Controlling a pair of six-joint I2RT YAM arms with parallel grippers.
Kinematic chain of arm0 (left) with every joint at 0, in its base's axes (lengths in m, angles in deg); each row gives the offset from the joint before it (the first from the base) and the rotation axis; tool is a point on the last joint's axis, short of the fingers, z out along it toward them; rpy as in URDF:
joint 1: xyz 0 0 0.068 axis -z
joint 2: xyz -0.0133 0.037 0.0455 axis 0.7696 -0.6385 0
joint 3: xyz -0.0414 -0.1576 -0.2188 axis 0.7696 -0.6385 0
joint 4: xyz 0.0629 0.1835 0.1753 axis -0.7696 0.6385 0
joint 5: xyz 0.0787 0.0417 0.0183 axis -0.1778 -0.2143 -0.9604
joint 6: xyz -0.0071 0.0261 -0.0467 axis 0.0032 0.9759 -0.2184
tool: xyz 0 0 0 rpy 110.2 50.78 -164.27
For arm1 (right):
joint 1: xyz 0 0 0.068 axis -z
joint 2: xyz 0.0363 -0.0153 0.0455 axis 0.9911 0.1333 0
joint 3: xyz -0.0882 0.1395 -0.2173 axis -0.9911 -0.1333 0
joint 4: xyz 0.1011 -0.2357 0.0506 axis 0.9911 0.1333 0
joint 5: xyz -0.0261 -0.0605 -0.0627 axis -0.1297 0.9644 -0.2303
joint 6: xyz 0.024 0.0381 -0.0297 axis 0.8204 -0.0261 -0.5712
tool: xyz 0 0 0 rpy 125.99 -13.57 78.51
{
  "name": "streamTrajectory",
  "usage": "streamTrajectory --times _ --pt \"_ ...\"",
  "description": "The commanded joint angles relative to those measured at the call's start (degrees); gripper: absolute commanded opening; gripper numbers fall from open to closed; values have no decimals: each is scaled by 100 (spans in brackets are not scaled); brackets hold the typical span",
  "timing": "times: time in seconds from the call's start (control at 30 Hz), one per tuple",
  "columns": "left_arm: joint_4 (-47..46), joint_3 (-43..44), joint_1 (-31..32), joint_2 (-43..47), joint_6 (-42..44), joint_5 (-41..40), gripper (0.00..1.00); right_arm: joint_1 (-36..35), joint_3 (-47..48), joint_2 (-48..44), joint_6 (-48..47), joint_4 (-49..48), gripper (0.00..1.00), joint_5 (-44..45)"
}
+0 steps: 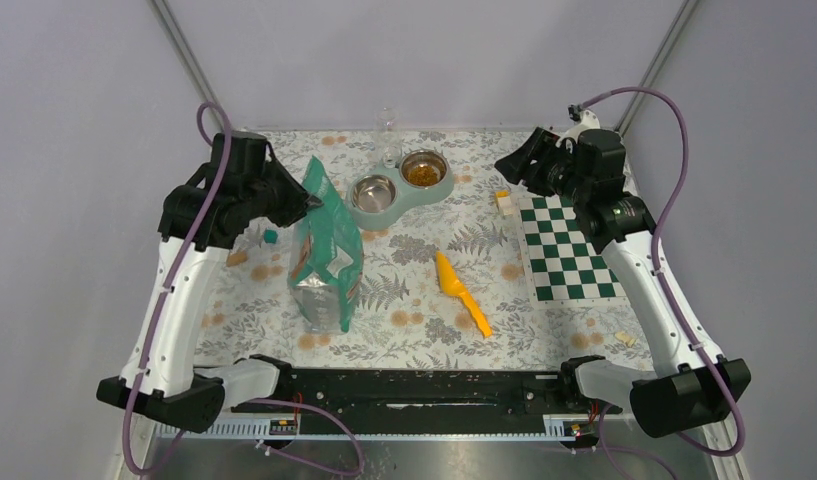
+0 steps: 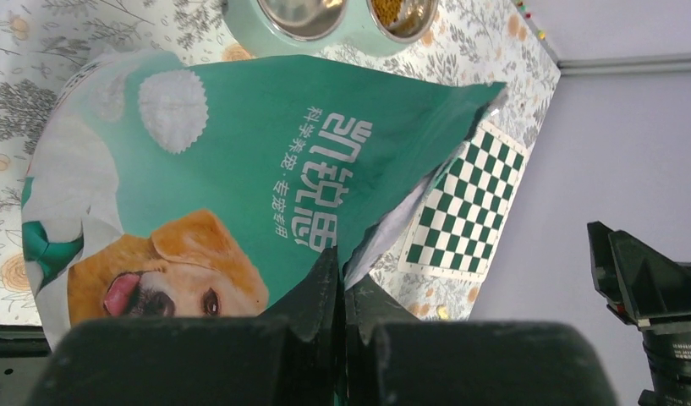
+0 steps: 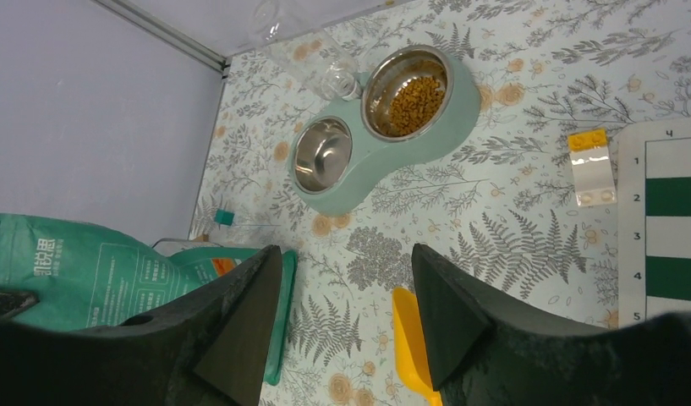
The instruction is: Serve the pet food
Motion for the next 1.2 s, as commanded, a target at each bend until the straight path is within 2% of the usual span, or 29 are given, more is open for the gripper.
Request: streamTrajectory --times 0.0,0.27,0.5,0.73,0.93,1.17 --pt "-2015 1026 443 169 -620 211 0 -63 -108 -286 50 -62 65 213" --pt "-1925 1709 865 -132 -883 -178 0 -63 -208 -398 49 -37 65 301" --pt "-2080 1740 1126 -191 -1463 -286 0 -65 -228 -433 97 -24 65 348" --pt "-2108 1973 1586 -390 -1504 -288 0 -61 -246 -456 103 -14 65 397" --pt "-2040 2000 1715 -344 -1640 -577 0 -63 -302 -466 150 -5 65 404" --pt "-2037 1576 1746 -127 -1561 -665 0 -69 -413 -453 203 -14 65 358"
